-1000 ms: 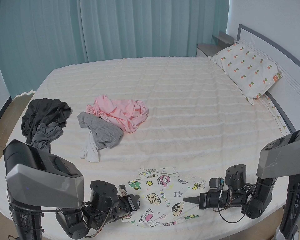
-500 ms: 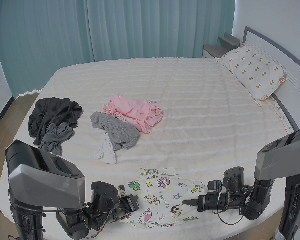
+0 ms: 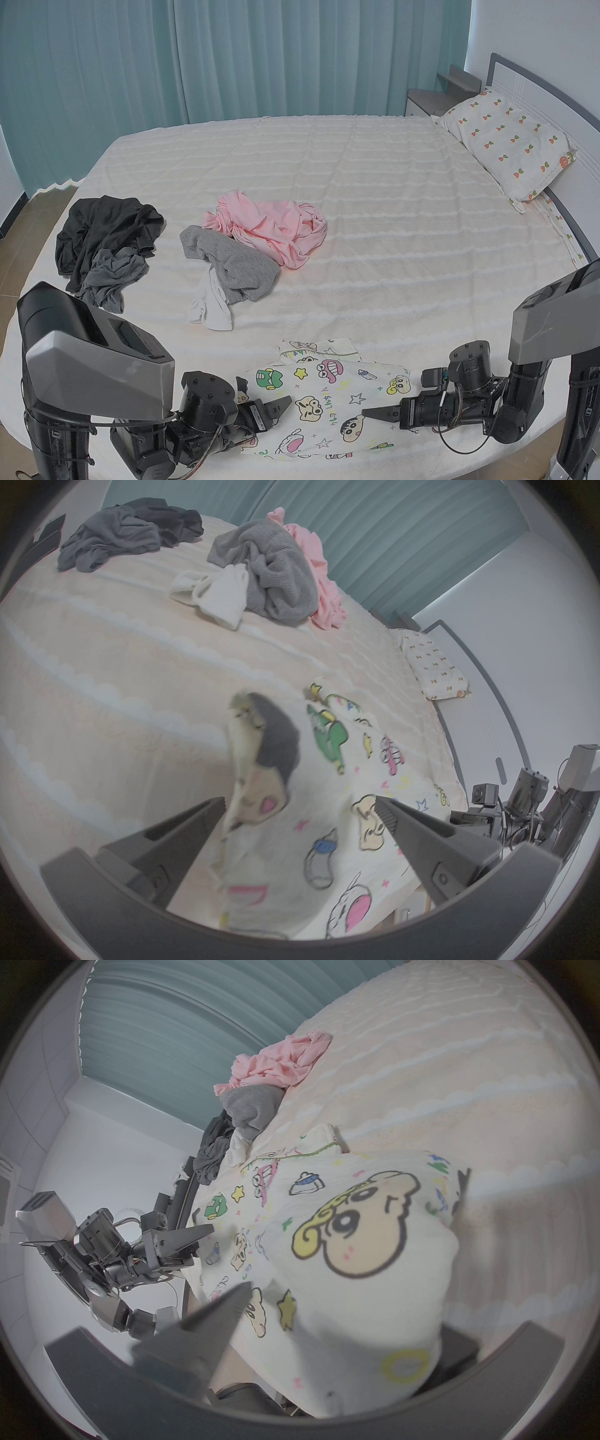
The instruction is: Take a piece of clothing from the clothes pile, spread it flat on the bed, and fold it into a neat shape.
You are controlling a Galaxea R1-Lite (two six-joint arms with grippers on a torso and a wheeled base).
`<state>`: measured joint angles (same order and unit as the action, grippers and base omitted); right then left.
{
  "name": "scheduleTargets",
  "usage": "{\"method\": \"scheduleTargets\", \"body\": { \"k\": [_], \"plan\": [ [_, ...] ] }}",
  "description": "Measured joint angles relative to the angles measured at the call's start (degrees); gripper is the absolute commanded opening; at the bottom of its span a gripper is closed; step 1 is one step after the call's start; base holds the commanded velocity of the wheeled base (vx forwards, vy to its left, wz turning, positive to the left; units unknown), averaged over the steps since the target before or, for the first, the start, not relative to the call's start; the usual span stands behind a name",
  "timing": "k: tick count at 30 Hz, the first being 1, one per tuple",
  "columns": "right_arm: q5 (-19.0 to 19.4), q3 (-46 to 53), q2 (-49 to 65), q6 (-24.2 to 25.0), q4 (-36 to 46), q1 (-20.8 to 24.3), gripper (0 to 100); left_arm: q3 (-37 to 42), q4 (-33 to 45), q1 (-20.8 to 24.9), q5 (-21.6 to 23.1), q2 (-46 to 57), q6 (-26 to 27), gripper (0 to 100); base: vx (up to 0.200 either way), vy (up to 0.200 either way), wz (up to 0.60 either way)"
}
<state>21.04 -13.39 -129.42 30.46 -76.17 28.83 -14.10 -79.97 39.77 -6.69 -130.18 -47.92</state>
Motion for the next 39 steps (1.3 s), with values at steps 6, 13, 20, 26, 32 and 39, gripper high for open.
{"method": "scheduleTargets", "body": {
  "k": [6,13,20,26,32,39],
  "plan": [
    [-5.28,4.60,-0.07,-4.04,-0.13,-0.44,100,5.29,-0.01,0.52,0.27,0.37,1.67,100,0.000,0.000,0.00],
    [-7.98,7.02,0.23,-4.90,-1.84,-2.55,100,8.27,-0.80,0.45,-0.01,0.96,1.96,100,0.000,0.000,0.00],
    [-9.67,10.64,5.41,-4.55,-7.80,-6.68,100,10.75,-3.23,-2.23,-2.01,9.64,2.05,100,0.000,0.000,0.00],
    [-12.59,12.12,16.06,-4.47,-9.06,-9.85,100,12.29,-3.73,-3.66,-8.39,20.54,5.03,100,0.000,0.000,0.00],
    [-14.02,12.35,31.35,-4.58,-4.35,-12.08,100,12.98,-3.84,-4.16,-18.70,32.52,10.89,100,0.000,0.000,0.00],
    [-14.70,12.40,50.64,-6.46,11.00,-13.48,100,13.09,-1.16,-6.69,-26.26,46.25,18.81,100,0.000,0.000,0.00]
  ]
}}
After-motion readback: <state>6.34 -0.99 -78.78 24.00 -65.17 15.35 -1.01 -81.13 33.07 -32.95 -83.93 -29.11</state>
